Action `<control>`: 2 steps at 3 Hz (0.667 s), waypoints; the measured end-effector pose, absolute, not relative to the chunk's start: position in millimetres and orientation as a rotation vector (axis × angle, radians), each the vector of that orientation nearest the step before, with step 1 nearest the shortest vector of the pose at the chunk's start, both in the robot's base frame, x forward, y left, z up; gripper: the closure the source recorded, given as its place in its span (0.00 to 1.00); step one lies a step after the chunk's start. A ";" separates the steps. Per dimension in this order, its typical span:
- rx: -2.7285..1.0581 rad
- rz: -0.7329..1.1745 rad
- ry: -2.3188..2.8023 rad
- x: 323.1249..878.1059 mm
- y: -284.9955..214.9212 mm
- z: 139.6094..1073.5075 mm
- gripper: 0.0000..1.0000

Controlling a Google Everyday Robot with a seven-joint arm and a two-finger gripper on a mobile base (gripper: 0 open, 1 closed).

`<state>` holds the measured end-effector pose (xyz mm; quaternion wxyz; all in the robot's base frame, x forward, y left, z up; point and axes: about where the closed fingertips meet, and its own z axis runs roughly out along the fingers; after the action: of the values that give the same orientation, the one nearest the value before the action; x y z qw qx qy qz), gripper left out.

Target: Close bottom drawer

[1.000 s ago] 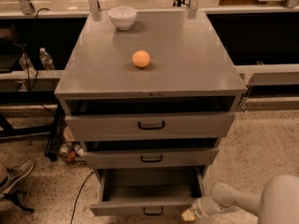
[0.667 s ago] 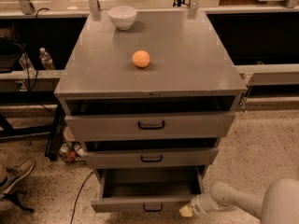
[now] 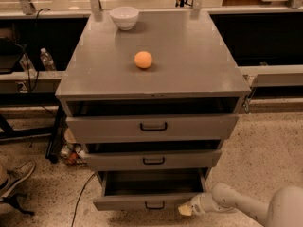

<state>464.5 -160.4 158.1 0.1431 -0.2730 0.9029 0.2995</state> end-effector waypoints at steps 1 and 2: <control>-0.763 0.791 2.576 480.1 -163.0 154.0 1.00; -0.707 0.679 2.563 499.2 -168.7 150.6 1.00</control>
Offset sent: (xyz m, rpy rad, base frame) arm 0.0616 -0.0219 -0.0074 -0.1438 -0.1958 -0.1765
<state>499.2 -168.7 150.6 0.1976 -0.2528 0.9156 0.2425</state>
